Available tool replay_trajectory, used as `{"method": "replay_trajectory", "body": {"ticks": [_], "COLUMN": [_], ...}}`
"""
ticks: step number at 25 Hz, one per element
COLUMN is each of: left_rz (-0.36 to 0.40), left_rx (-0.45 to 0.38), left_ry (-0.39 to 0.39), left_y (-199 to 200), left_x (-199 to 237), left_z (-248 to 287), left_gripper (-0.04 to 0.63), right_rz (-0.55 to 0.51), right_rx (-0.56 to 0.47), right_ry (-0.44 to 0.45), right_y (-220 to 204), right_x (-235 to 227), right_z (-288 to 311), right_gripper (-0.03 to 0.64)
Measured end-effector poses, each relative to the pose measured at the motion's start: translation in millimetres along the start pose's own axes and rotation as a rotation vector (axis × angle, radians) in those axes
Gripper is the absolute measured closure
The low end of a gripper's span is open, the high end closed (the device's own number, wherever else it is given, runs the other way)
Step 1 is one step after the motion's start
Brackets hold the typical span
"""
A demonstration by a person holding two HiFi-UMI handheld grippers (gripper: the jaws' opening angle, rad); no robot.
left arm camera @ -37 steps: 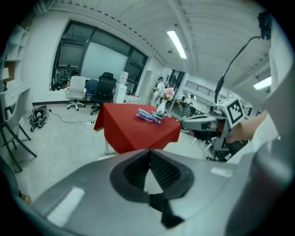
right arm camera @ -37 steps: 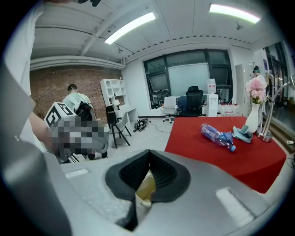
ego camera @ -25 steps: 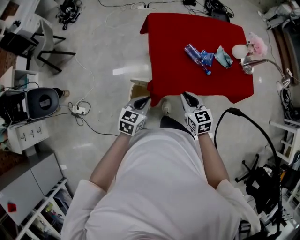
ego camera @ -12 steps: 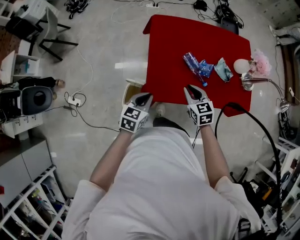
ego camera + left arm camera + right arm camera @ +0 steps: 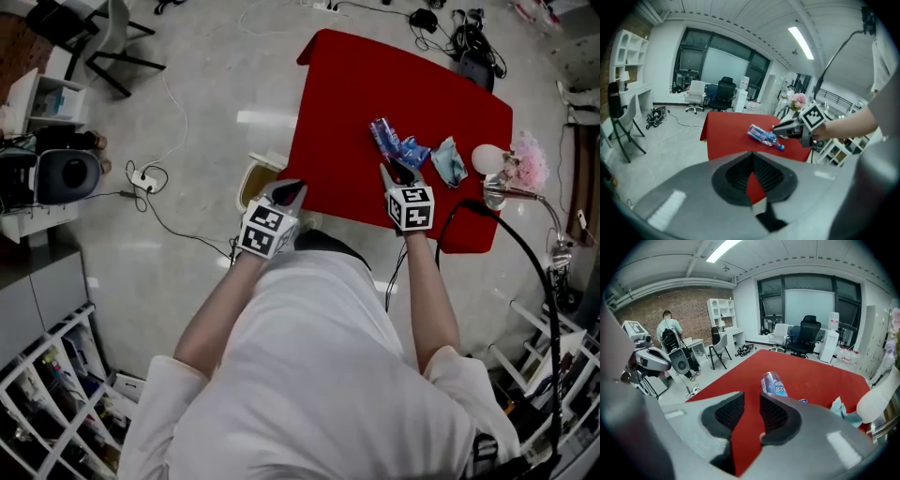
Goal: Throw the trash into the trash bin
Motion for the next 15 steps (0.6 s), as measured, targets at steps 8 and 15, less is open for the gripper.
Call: {"method": "replay_trajectory", "body": {"ticks": [8, 15], "left_rz": [-0.020, -0.041], "left_rx": [0.011, 0.023], "left_ry": [0.052, 0.083], "left_y": [4, 0], "left_x": [12, 20], "left_z": [10, 13], "left_gripper": [0.591, 0.591], "right_rz": [-0.015, -0.153], "right_rx": [0.146, 0.313], "right_ry": [0.016, 0.017], "right_y": [-9, -23], "right_x": [-32, -52], "right_z": [38, 81], "right_gripper": [0.418, 0.330]}}
Point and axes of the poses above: the fingertips, and each gripper's own axes: z forward along the fingers, x to its left, y out of its top, the point moved 8 cm from there along -z, backward along the fingers, and after that the axes turned 13 degrees about -x, right-handed, at the moved point
